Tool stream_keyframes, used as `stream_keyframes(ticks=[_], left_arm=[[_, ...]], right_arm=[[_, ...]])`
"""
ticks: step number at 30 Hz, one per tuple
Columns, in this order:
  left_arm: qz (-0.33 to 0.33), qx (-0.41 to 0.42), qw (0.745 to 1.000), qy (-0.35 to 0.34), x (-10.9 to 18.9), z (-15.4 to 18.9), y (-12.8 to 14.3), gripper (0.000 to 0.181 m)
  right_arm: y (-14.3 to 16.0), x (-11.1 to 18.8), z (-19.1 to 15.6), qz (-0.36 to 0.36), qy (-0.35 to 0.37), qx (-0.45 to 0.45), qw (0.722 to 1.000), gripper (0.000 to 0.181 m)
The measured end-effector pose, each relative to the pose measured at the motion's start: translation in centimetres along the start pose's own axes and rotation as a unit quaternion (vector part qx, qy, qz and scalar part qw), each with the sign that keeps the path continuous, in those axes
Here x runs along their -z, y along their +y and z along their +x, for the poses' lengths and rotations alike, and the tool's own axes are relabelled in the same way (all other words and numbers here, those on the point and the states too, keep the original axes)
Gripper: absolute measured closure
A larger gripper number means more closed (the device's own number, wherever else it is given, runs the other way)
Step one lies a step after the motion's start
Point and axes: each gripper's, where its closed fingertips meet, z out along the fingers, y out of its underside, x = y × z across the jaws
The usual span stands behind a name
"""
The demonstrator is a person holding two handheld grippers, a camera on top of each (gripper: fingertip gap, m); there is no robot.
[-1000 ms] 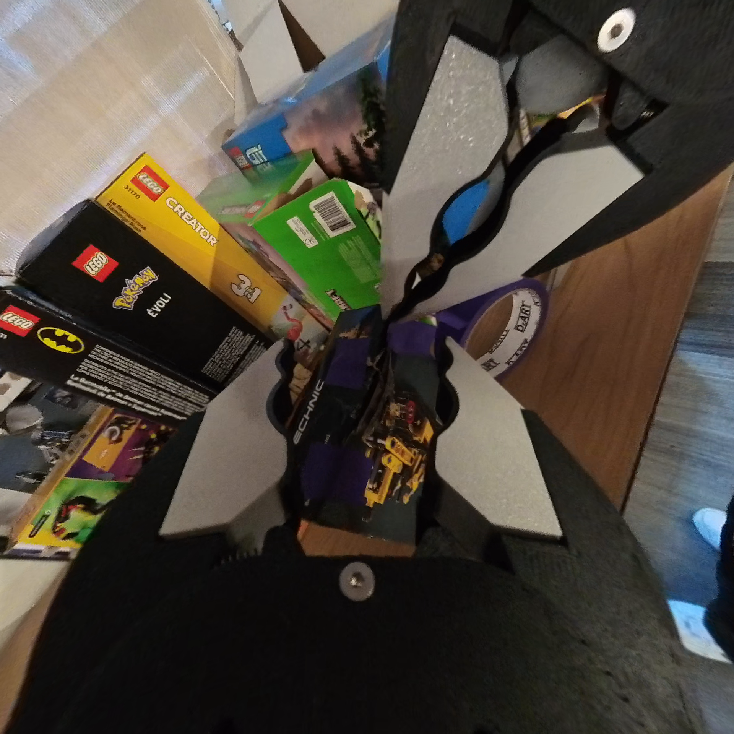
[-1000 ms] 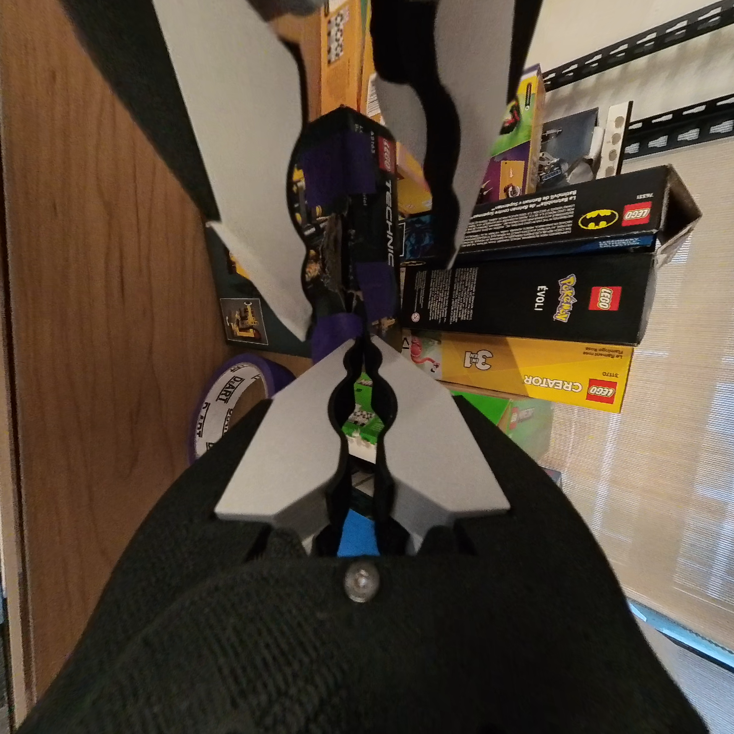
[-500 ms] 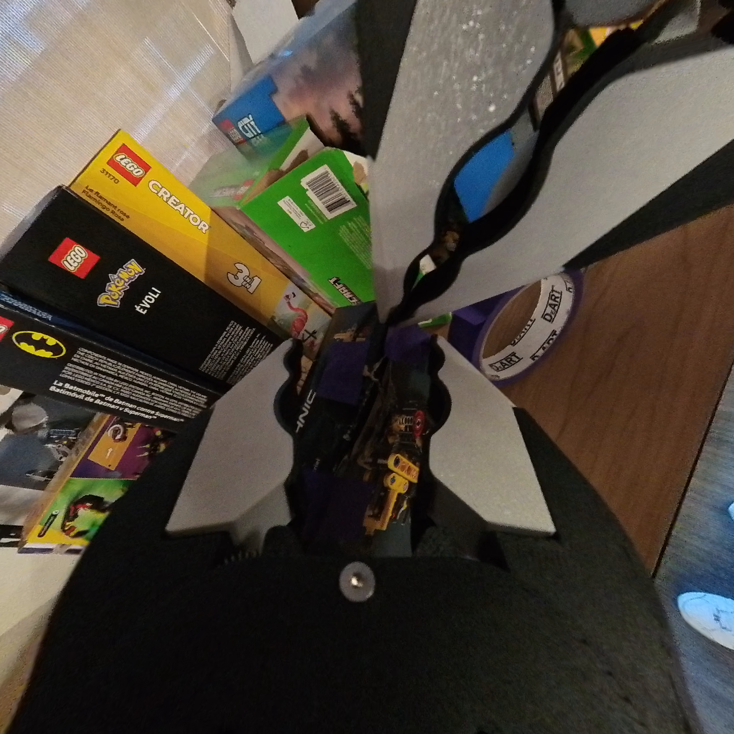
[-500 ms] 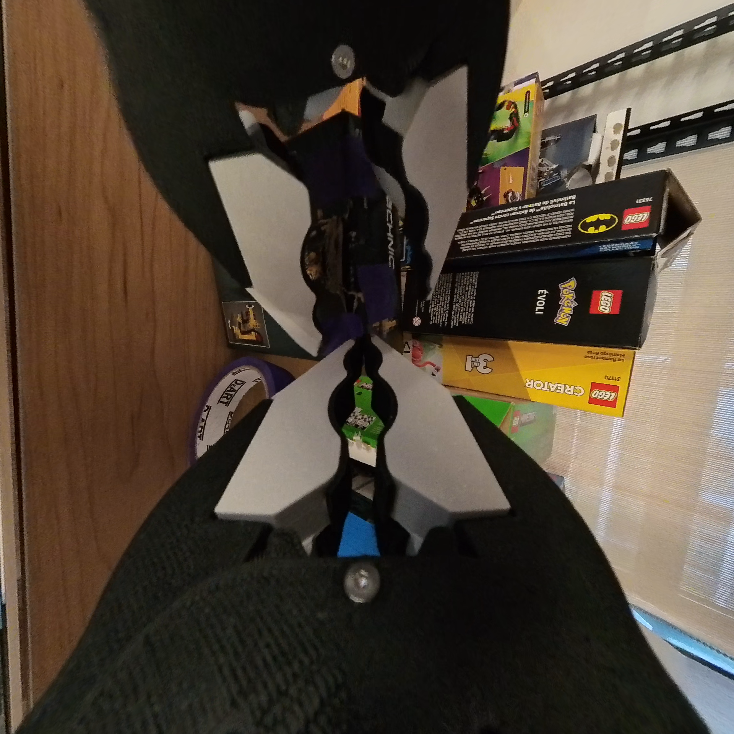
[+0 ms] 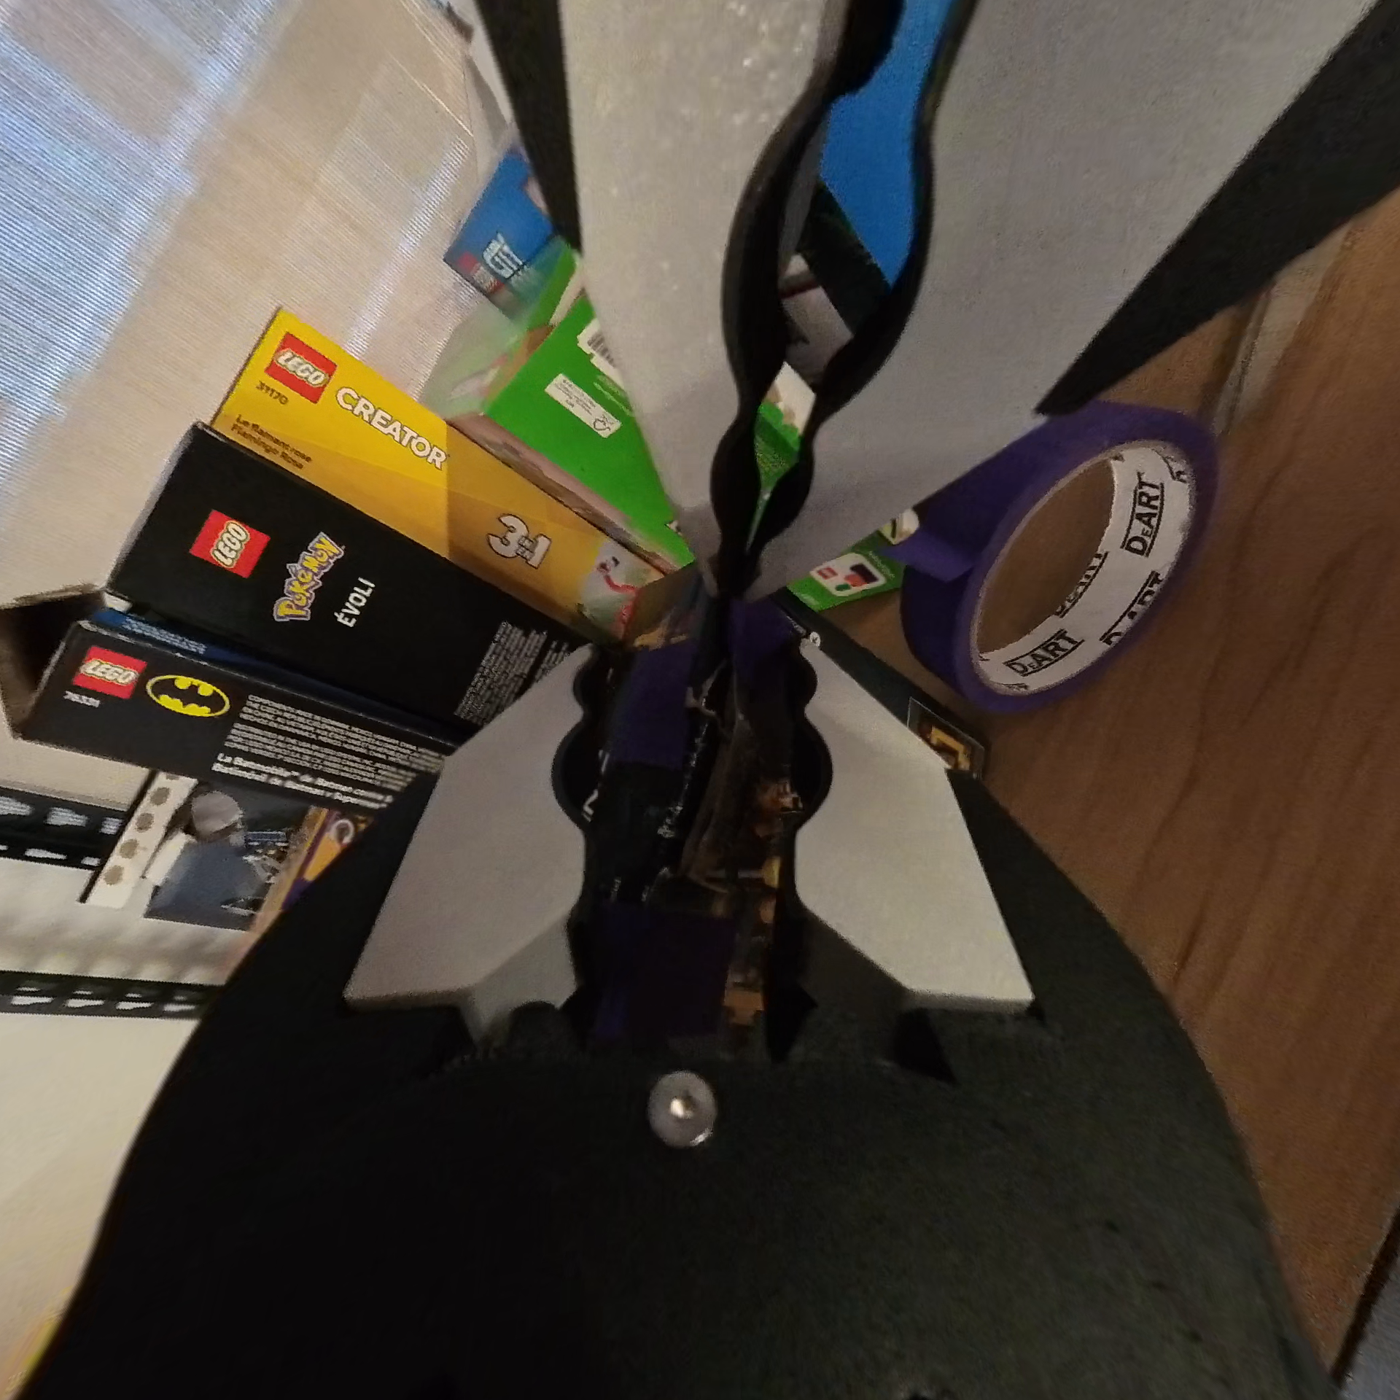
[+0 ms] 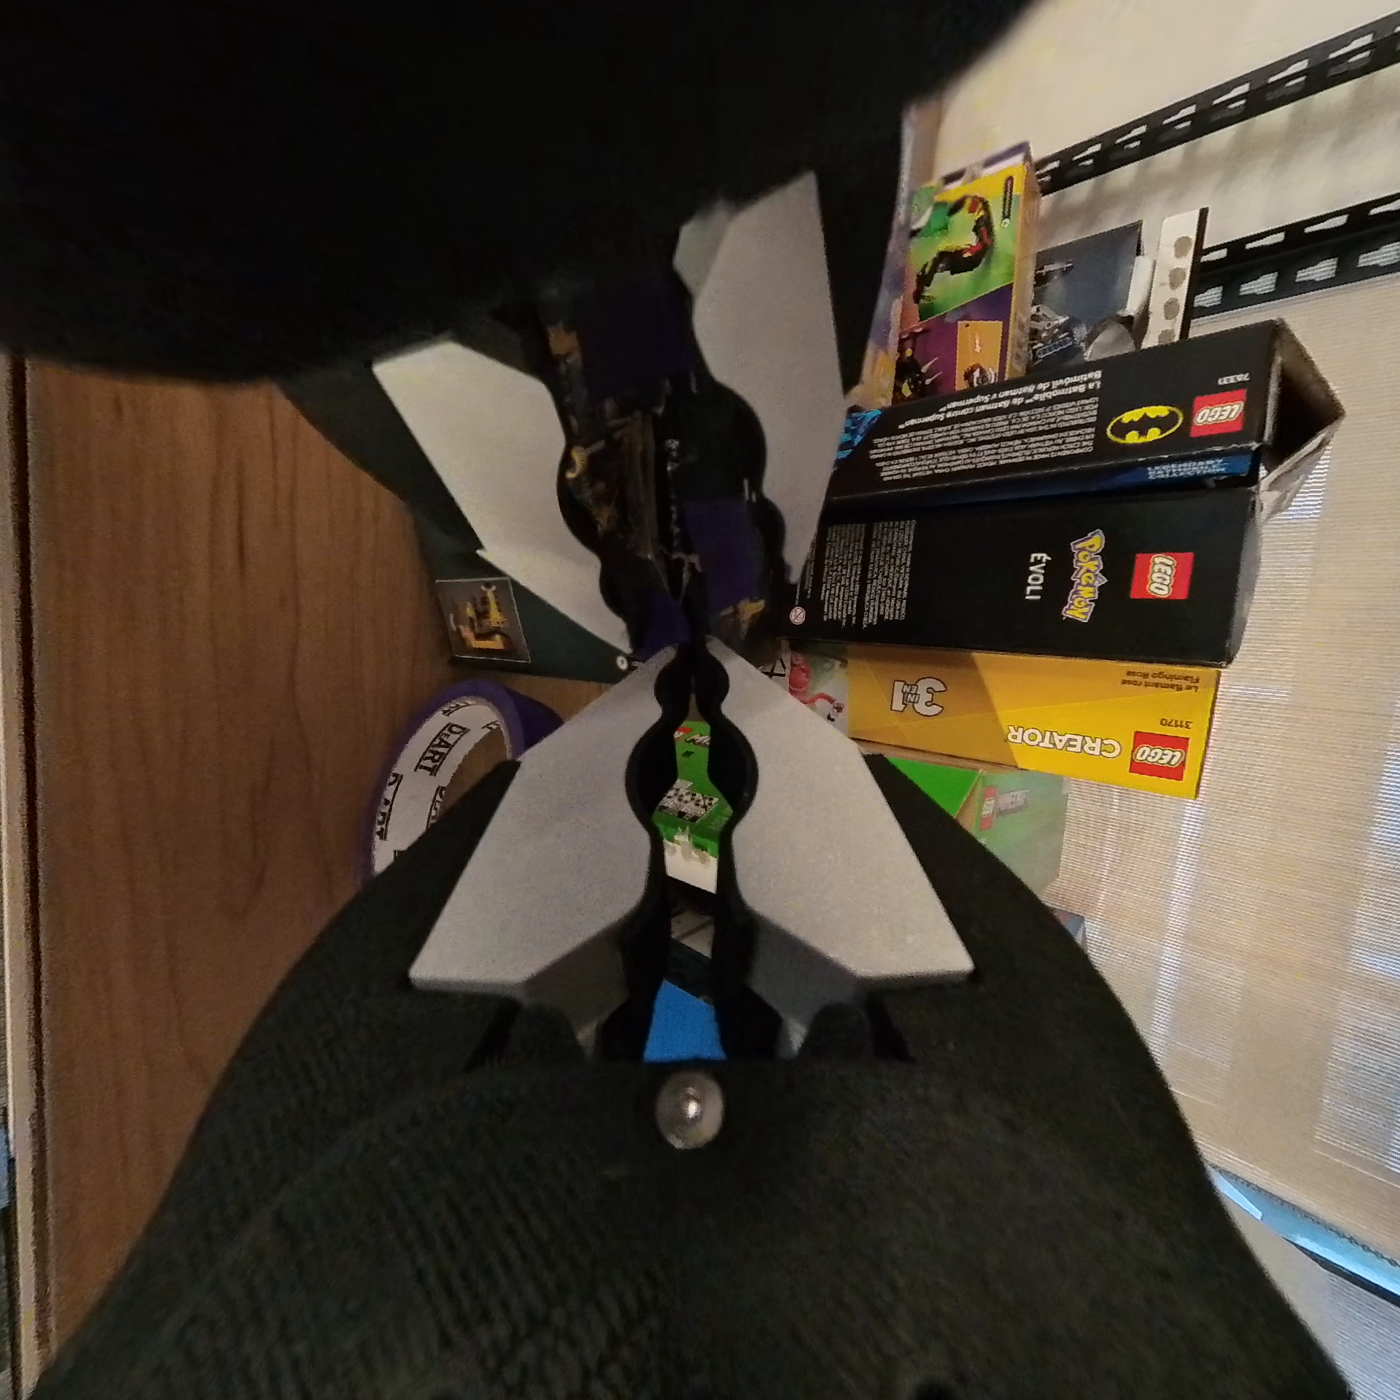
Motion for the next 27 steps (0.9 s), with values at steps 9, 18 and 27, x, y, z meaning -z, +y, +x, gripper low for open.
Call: stream_keyframes(ticks=[9, 18, 27], left_arm=[[0.012, -0.015, 1.000, 0.006, 0.3, 0.1, -0.1, 0.144], [0.039, 0.011, 0.998, 0.044, 1.2, 0.0, -0.7, 0.154], [0.040, -0.025, 0.998, 0.029, 1.3, 0.3, -0.6, 0.164]], right_arm=[[0.0, -0.1, 0.2, 0.007, 0.004, 0.004, 1.000, 0.181], [0.0, -0.1, 0.1, 0.027, -0.012, -0.002, 1.000, 0.172], [0.3, 0.0, -0.2, 0.061, -0.063, -0.024, 0.996, 0.155]])
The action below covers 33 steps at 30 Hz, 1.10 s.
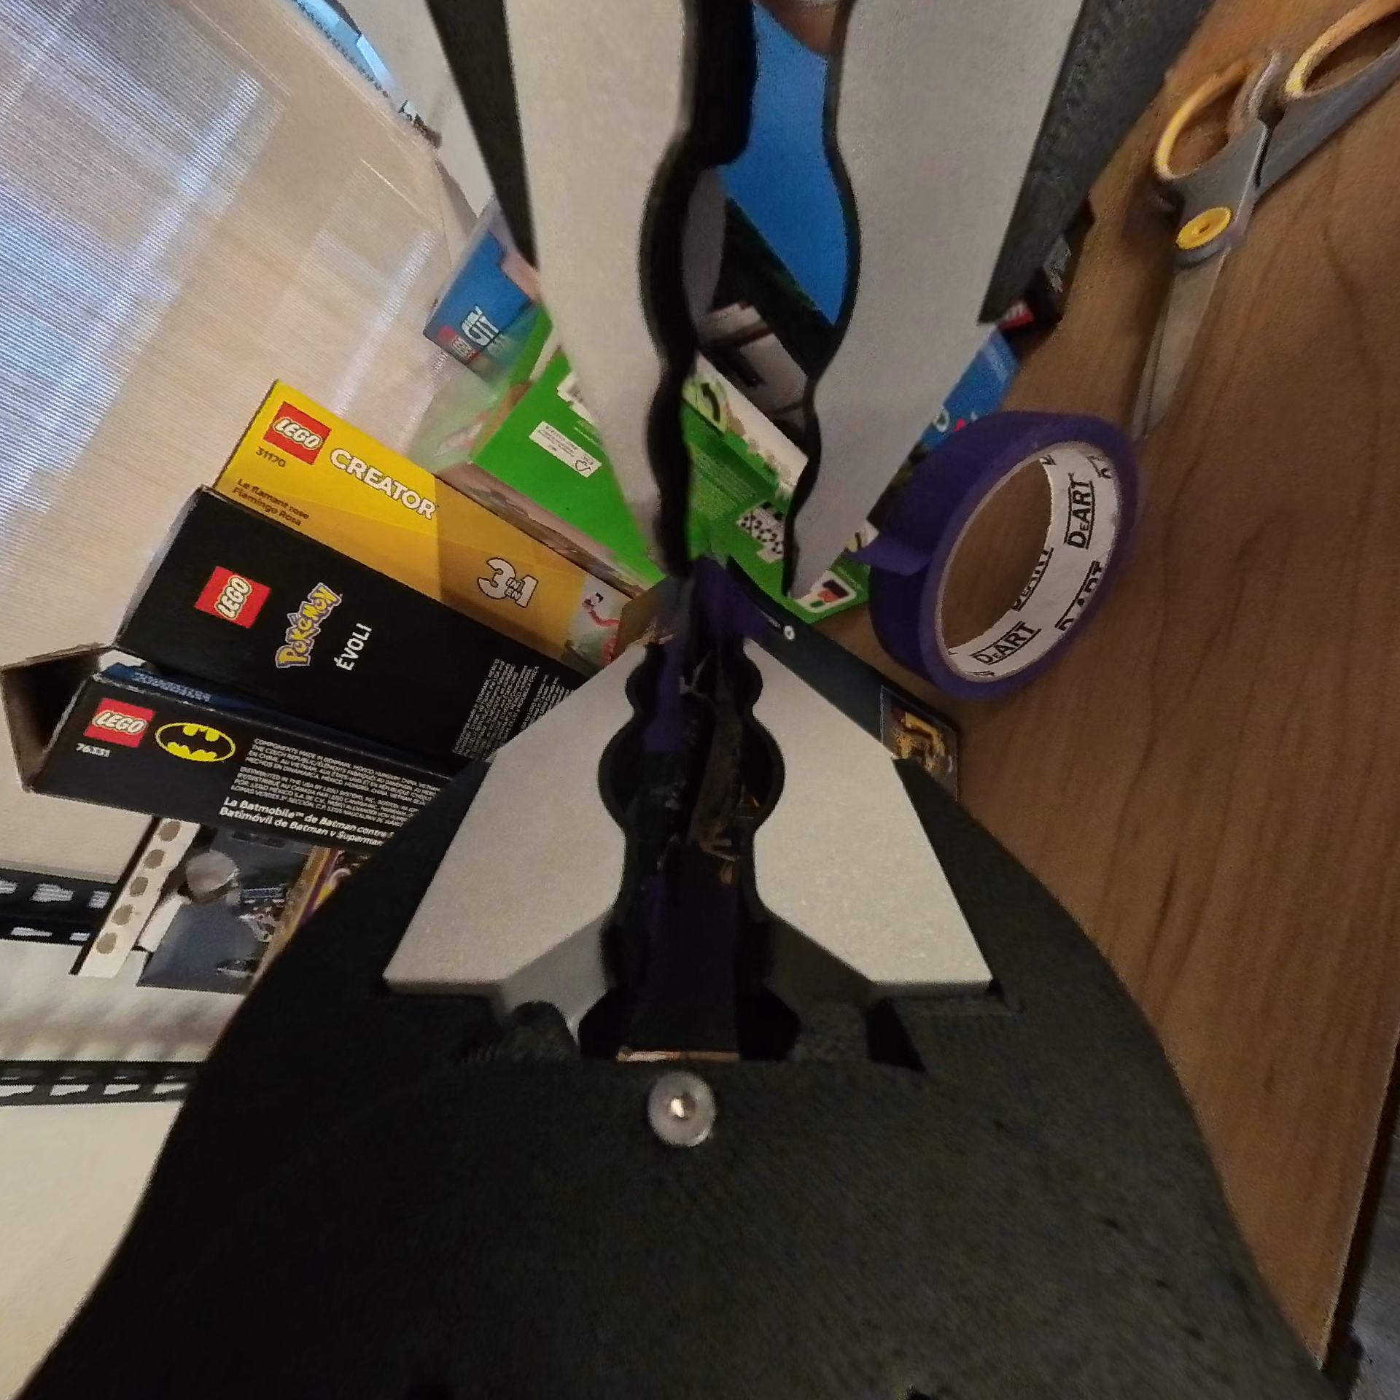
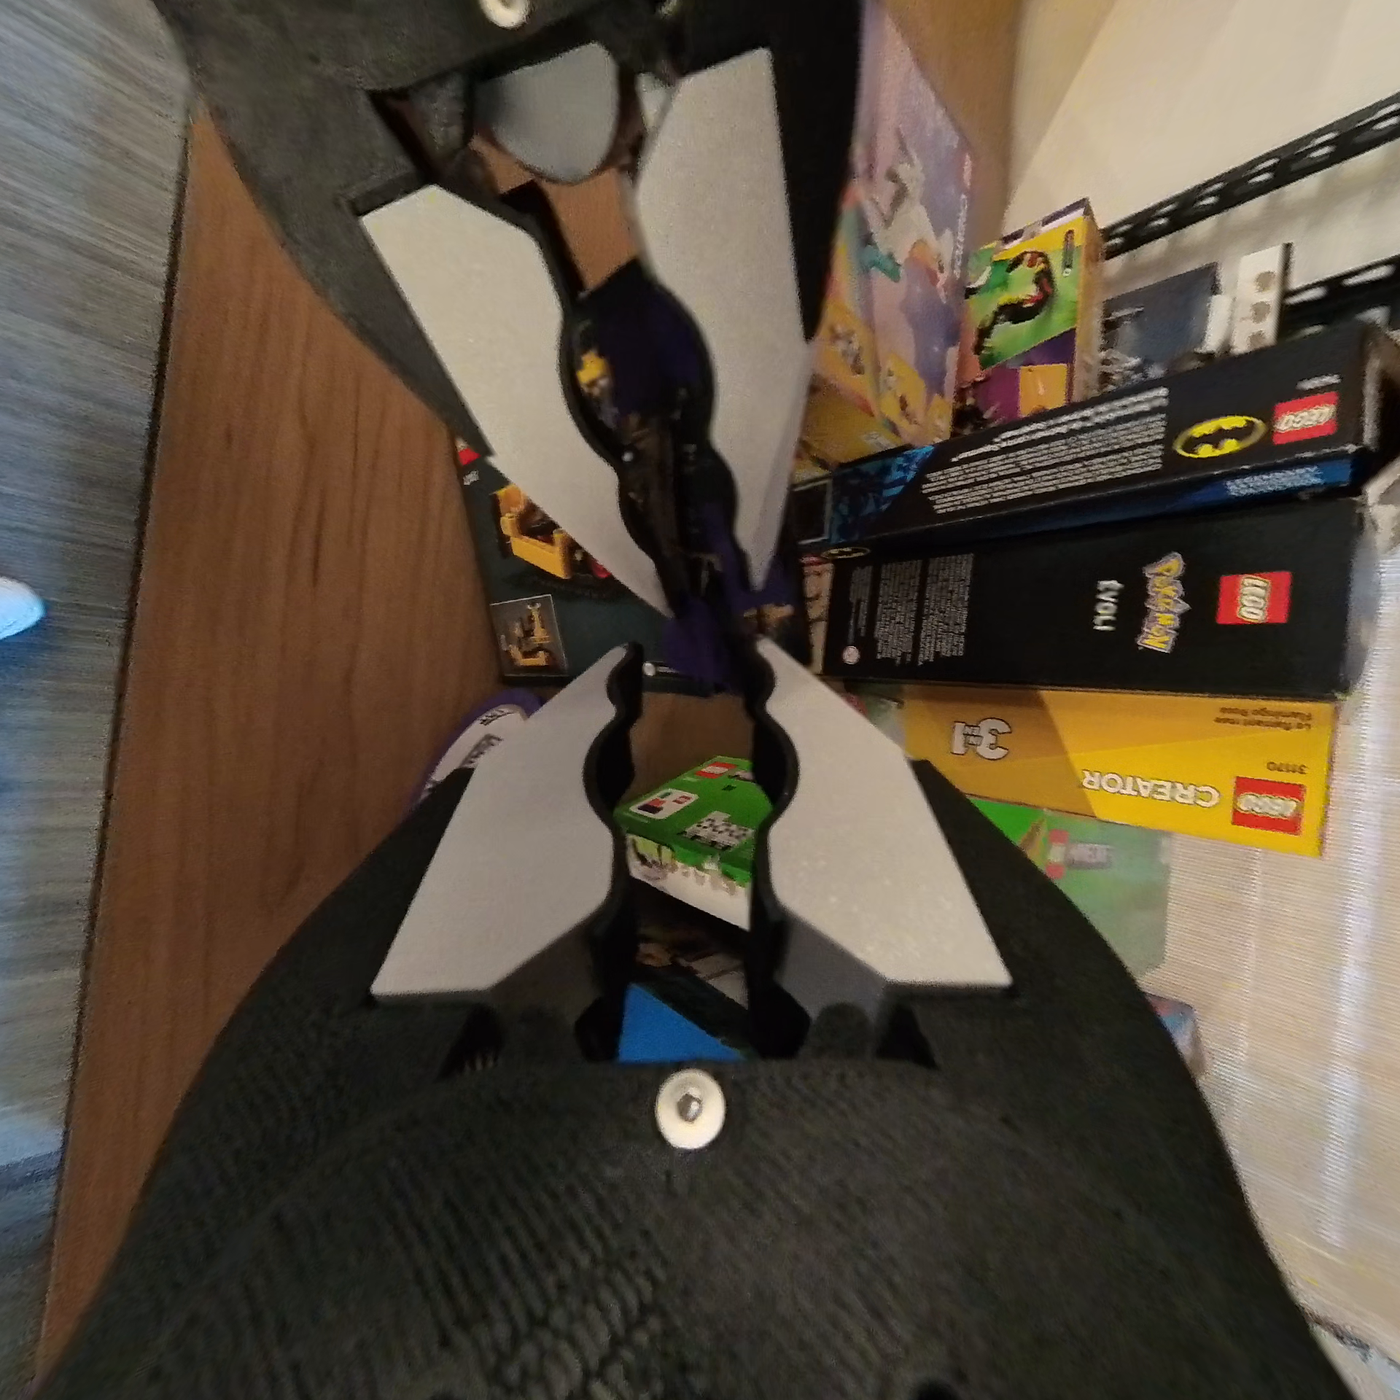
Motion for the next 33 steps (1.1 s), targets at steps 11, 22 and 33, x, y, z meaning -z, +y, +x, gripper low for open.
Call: stream_keyframes(ticks=[11, 22, 33], left_arm=[[-0.007, -0.011, 1.000, 0.004, 0.0, 0.2, 0.1, 0.166], [-0.014, -0.022, 1.000, 0.005, -0.1, 0.2, 0.3, 0.169], [-0.022, 0.006, 1.000, 0.016, -0.2, -0.3, 0.3, 0.155]], right_arm=[[1.2, -0.4, 0.3, 0.081, -0.006, 0.050, 0.995, 0.138], [0.8, -1.7, 0.6, 0.157, -0.020, -0.003, 0.987, 0.163], [1.3, -2.0, 1.1, 0.151, -0.021, -0.018, 0.988, 0.165]])
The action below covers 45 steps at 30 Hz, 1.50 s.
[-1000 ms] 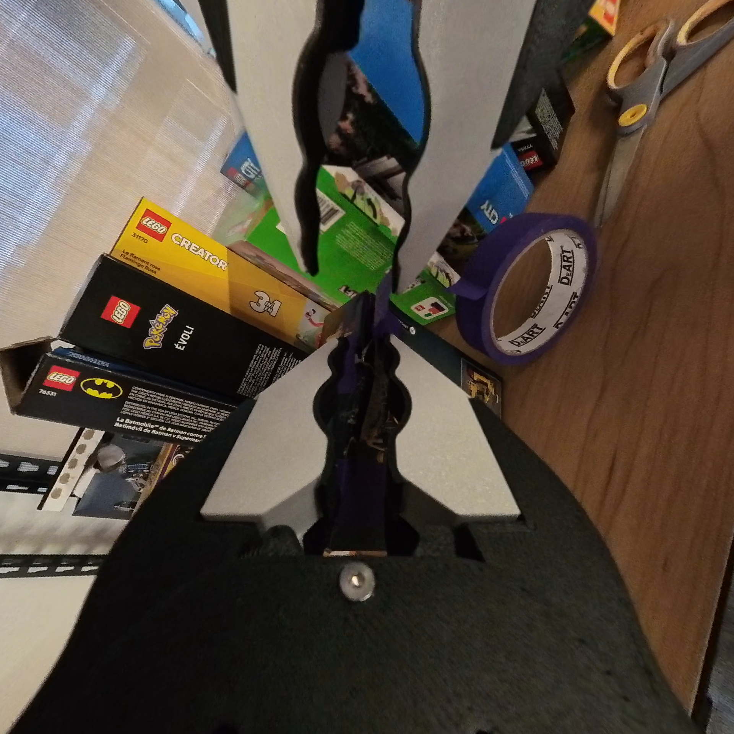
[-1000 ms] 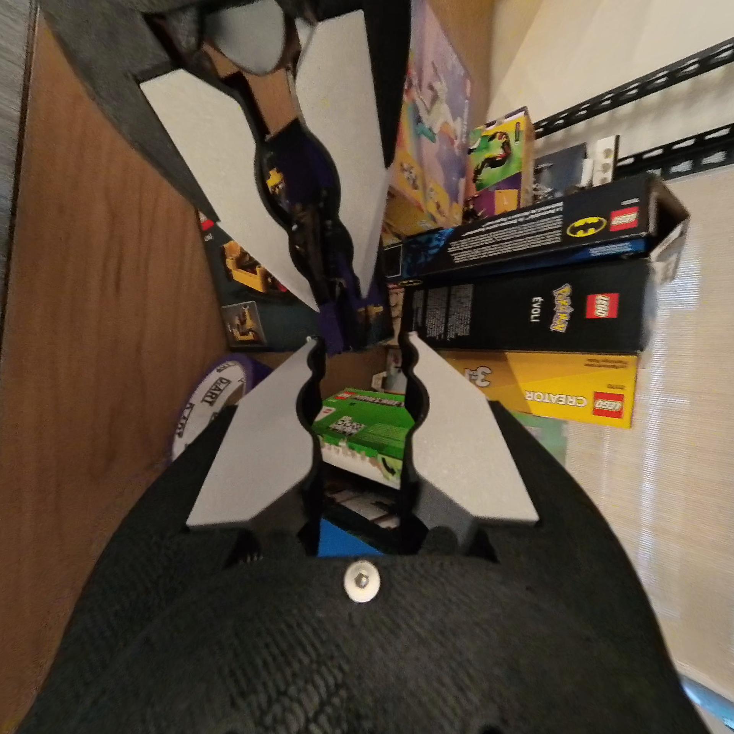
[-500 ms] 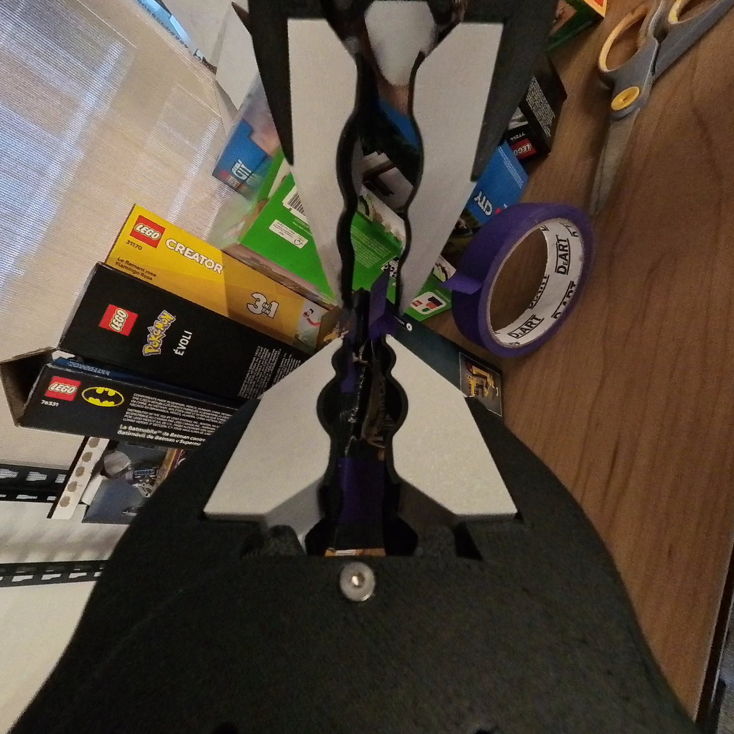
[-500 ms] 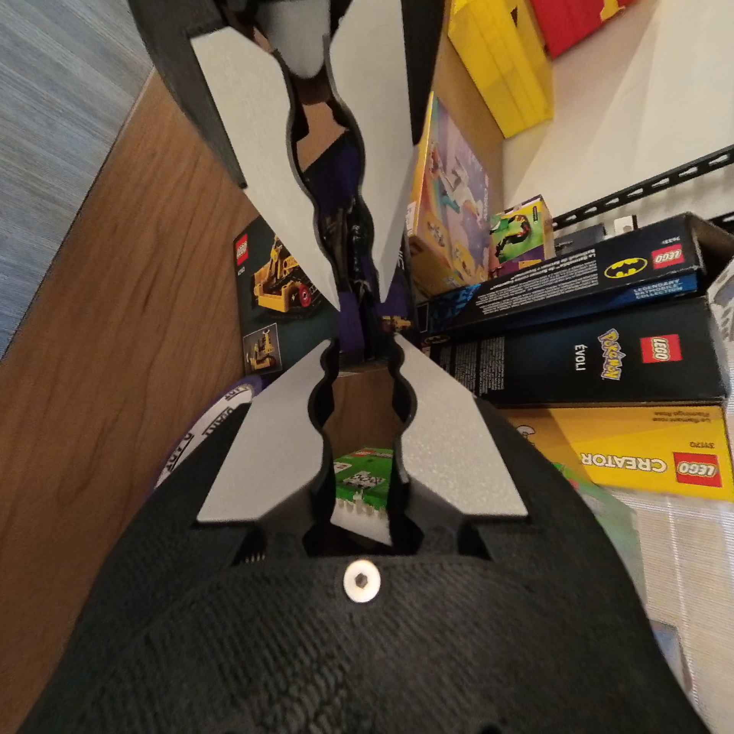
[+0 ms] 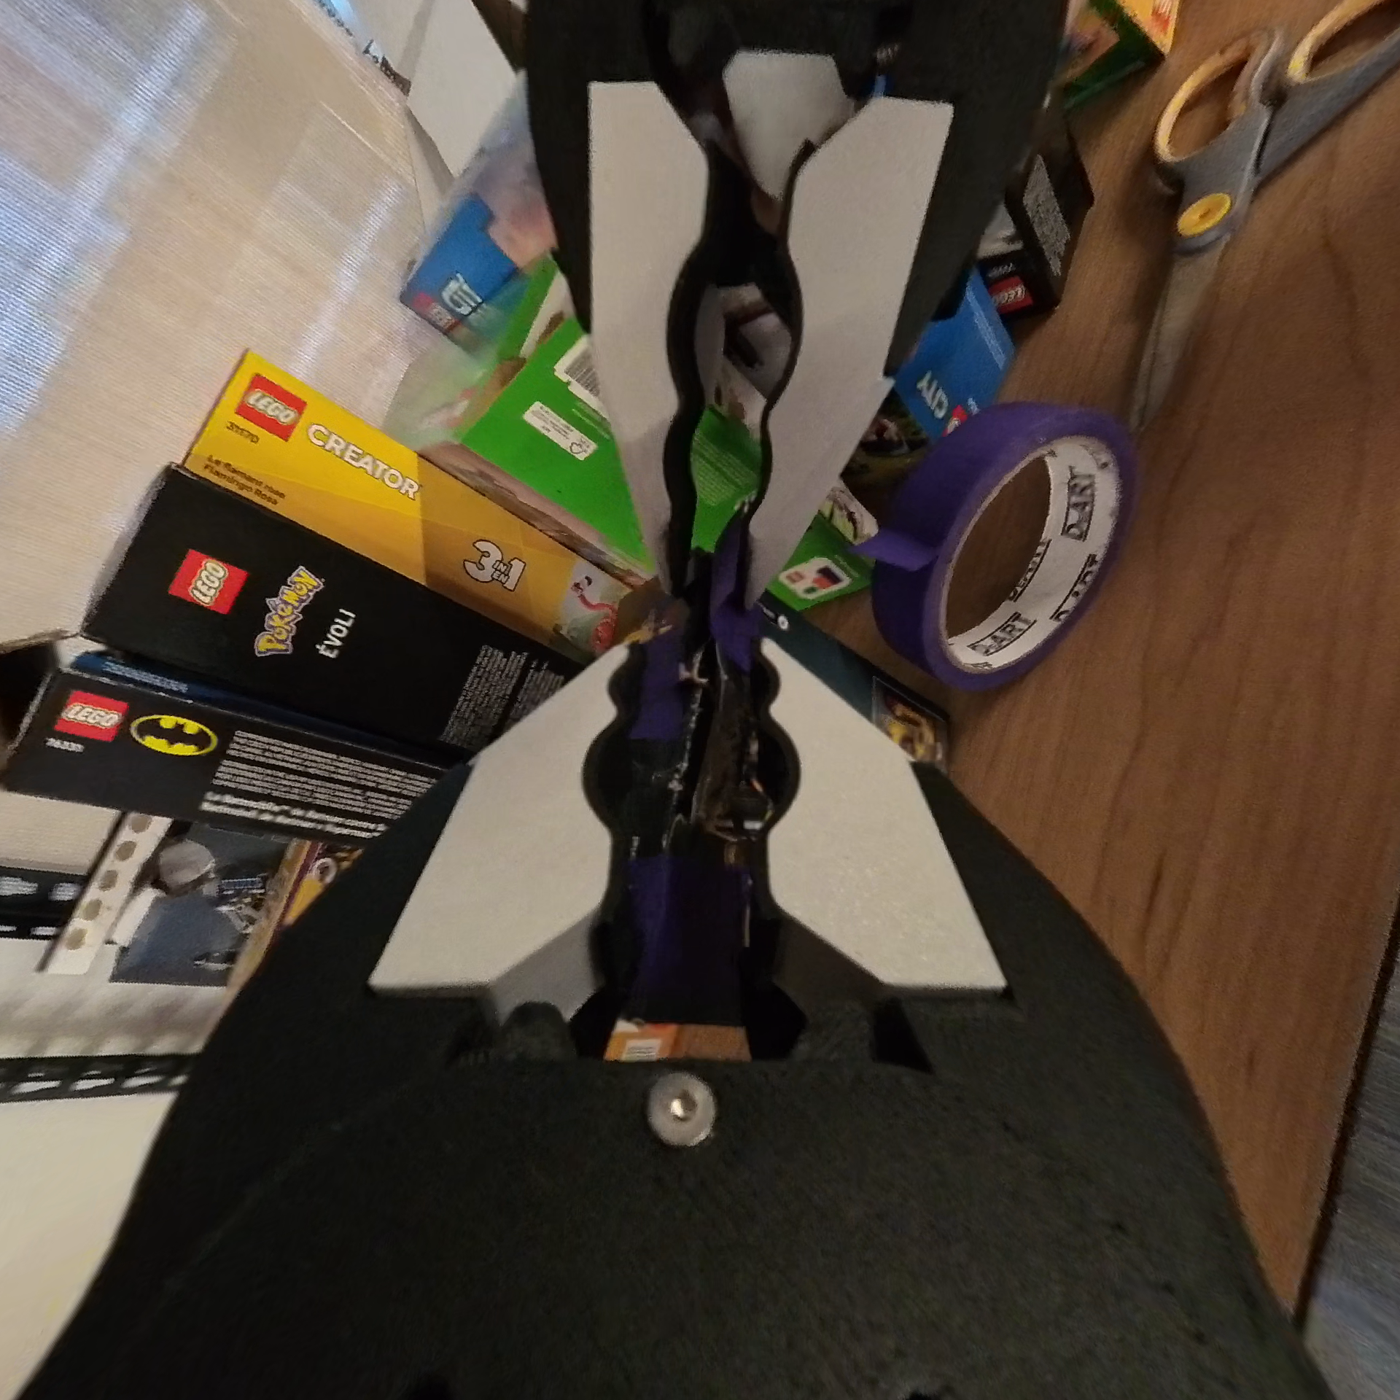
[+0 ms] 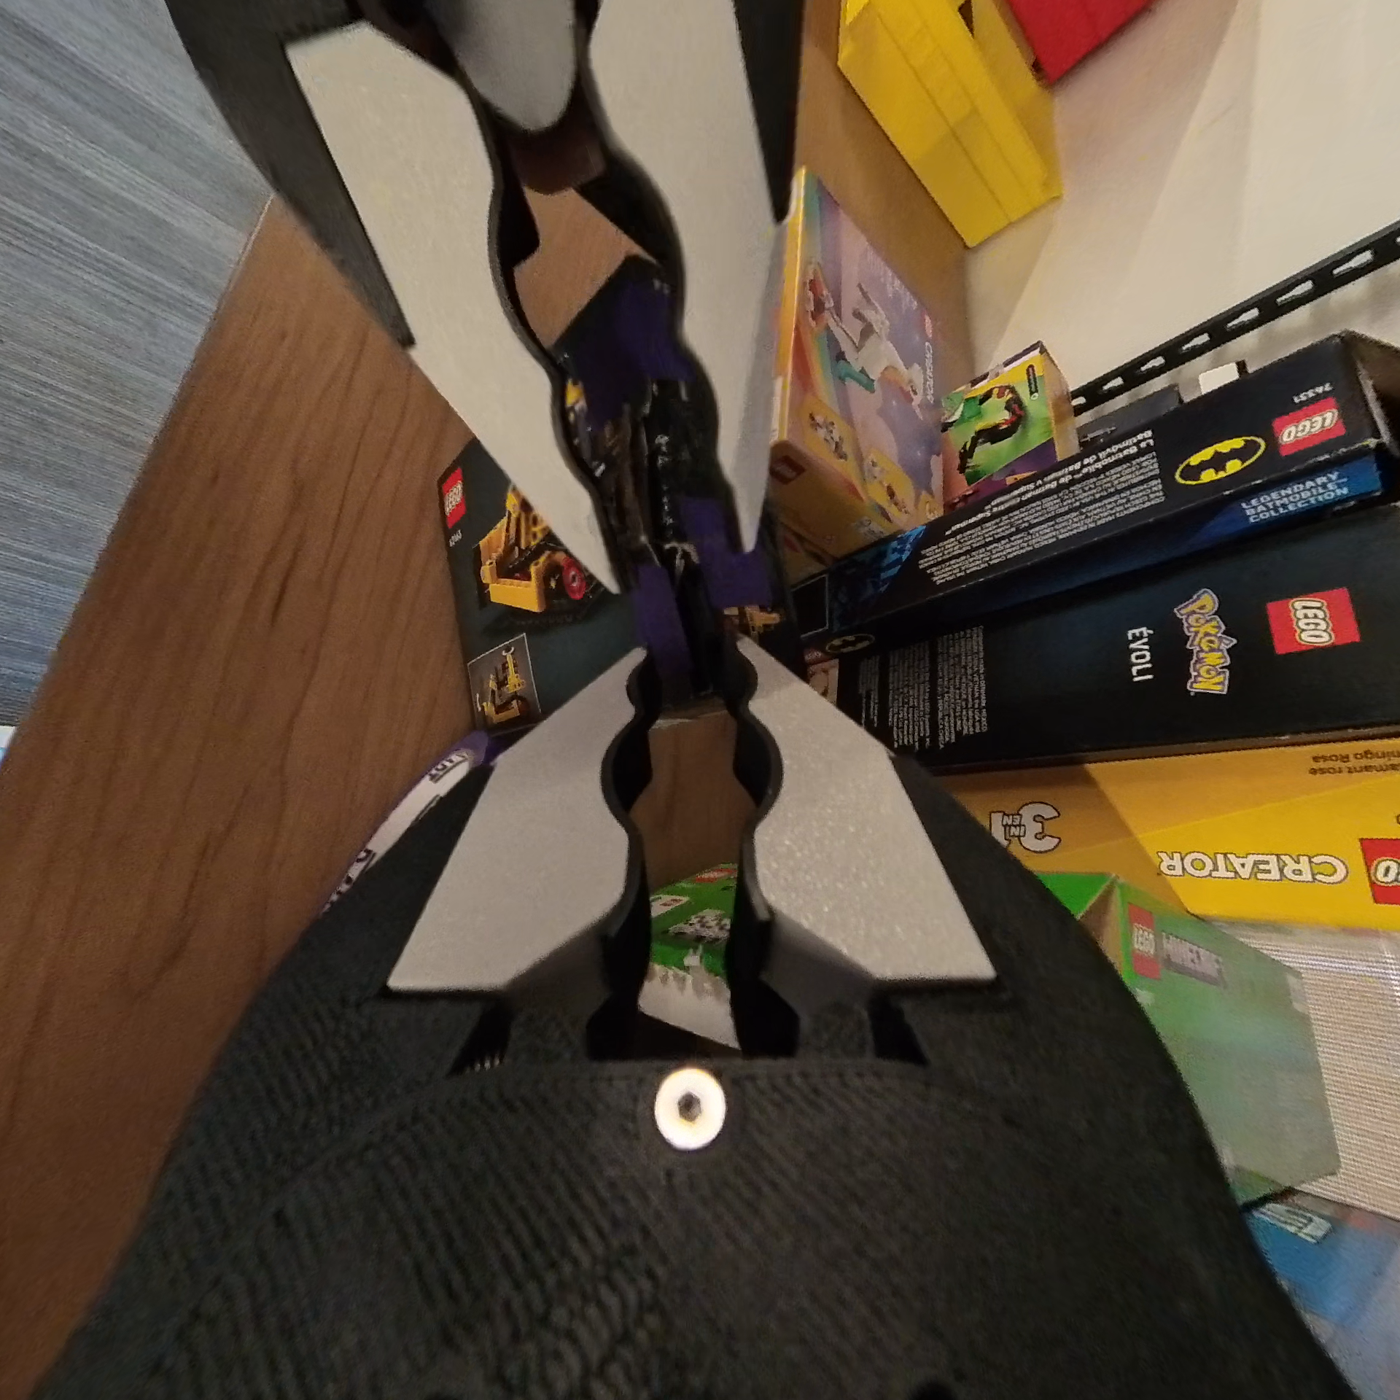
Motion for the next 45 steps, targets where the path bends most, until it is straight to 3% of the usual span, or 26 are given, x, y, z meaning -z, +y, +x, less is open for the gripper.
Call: stream_keyframes(ticks=[4, 9, 21, 45], left_arm=[[0.028, 0.069, 0.997, 0.020, 0.7, -1.1, -0.6, 0.145], [0.017, 0.077, 0.994, 0.071, 0.5, 0.1, -0.1, 0.141], [0.003, 0.019, 0.999, 0.032, -0.5, -0.1, 0.4, 0.164], [0.007, 0.011, 0.999, 0.035, -0.4, 0.1, 0.4, 0.166]], right_arm=[[-0.1, 0.0, 0.0, 0.005, -0.003, -0.004, 1.000, 0.165], [-0.1, 0.0, -0.1, 0.011, -0.012, -0.018, 1.000, 0.165], [-0.8, 0.1, -0.2, 0.028, -0.065, -0.075, 0.995, 0.165], [-1.6, 0.8, 0.8, 0.030, -0.066, -0.107, 0.992, 0.181]])
